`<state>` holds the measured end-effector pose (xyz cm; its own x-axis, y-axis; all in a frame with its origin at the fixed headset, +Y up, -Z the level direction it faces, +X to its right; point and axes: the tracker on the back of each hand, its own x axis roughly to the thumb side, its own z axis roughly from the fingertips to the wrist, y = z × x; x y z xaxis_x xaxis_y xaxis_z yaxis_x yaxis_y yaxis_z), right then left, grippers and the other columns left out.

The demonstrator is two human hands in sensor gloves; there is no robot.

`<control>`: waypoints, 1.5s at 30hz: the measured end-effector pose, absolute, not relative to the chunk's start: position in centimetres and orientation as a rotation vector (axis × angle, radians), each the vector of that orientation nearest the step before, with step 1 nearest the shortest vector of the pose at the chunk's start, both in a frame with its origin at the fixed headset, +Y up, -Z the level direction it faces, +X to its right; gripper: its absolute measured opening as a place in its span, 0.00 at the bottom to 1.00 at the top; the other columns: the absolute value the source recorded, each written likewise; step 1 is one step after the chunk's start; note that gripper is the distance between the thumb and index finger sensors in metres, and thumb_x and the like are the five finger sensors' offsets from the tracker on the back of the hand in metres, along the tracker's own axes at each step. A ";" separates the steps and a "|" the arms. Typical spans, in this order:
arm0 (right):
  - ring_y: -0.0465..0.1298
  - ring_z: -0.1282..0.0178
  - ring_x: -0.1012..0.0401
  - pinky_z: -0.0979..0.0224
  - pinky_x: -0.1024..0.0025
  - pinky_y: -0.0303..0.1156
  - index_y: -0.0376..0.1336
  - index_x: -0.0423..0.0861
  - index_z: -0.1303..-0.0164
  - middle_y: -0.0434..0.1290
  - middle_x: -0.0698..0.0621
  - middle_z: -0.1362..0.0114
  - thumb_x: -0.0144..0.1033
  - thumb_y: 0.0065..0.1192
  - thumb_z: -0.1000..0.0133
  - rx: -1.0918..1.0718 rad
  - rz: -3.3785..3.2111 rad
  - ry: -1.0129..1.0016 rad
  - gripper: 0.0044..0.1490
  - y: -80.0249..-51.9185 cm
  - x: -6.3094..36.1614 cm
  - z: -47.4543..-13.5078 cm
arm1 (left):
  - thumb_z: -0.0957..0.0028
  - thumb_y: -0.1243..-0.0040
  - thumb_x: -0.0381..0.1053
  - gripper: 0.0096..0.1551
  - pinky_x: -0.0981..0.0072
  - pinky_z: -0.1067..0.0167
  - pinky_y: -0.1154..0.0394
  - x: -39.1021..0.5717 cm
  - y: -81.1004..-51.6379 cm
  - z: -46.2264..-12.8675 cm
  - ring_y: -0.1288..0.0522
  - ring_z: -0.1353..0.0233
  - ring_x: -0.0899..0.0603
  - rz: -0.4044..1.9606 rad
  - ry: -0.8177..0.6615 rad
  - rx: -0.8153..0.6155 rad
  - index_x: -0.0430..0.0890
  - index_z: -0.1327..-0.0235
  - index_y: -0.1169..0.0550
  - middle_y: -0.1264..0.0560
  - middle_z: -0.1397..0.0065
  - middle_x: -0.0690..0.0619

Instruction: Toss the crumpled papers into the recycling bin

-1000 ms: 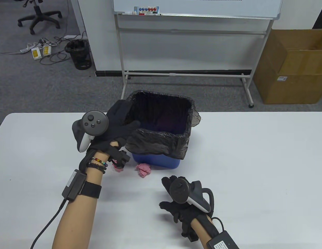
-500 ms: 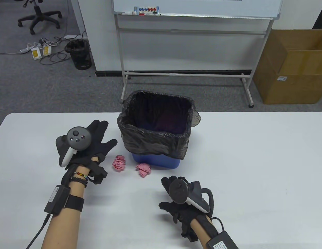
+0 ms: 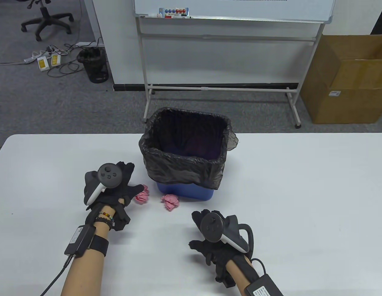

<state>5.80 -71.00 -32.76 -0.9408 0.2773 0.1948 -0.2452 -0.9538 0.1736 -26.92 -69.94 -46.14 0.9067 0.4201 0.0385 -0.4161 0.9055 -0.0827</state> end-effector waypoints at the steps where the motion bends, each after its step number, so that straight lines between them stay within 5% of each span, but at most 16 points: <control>1: 0.55 0.12 0.47 0.18 0.46 0.56 0.48 0.61 0.20 0.56 0.51 0.13 0.63 0.69 0.59 0.316 2.849 0.214 0.58 -71.0 5.8 -32.8 | 0.53 0.31 0.63 0.53 0.27 0.27 0.44 -26.8 -70.3 -46.3 0.49 0.16 0.26 0.426 -0.054 -0.082 0.47 0.18 0.41 0.50 0.11 0.38; 17: 0.55 0.12 0.47 0.18 0.46 0.56 0.48 0.60 0.19 0.56 0.51 0.13 0.62 0.69 0.59 0.309 2.852 0.229 0.58 -71.0 5.9 -32.9 | 0.55 0.26 0.56 0.48 0.39 0.29 0.30 -23.9 -74.8 -47.9 0.34 0.20 0.32 0.223 -0.011 -0.184 0.49 0.22 0.36 0.40 0.15 0.40; 23: 0.55 0.12 0.47 0.18 0.46 0.56 0.48 0.60 0.20 0.56 0.51 0.13 0.62 0.69 0.59 0.304 2.852 0.232 0.58 -71.0 6.0 -32.9 | 0.55 0.26 0.52 0.40 0.50 0.36 0.20 -24.0 -74.4 -48.0 0.21 0.30 0.38 0.208 0.022 -0.140 0.49 0.27 0.29 0.26 0.24 0.44; 34: 0.55 0.12 0.46 0.18 0.46 0.56 0.48 0.60 0.20 0.56 0.51 0.13 0.62 0.69 0.59 0.303 2.854 0.229 0.58 -70.9 6.0 -32.9 | 0.54 0.25 0.49 0.34 0.51 0.39 0.18 -25.5 -73.2 -47.0 0.19 0.33 0.37 0.218 0.041 -0.132 0.50 0.32 0.24 0.23 0.26 0.46; 45: 0.55 0.12 0.47 0.18 0.46 0.56 0.48 0.60 0.20 0.56 0.51 0.13 0.62 0.69 0.59 0.297 2.861 0.235 0.58 -70.9 6.0 -32.9 | 0.54 0.24 0.50 0.34 0.52 0.40 0.17 -25.2 -70.7 -45.7 0.18 0.33 0.38 0.388 -0.093 -0.373 0.50 0.32 0.23 0.22 0.27 0.46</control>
<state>5.96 -70.94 -32.86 -0.9468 0.2667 0.1803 -0.2338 -0.9546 0.1847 -25.19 -70.67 -45.69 0.9222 0.3864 0.0178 -0.3525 0.8585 -0.3725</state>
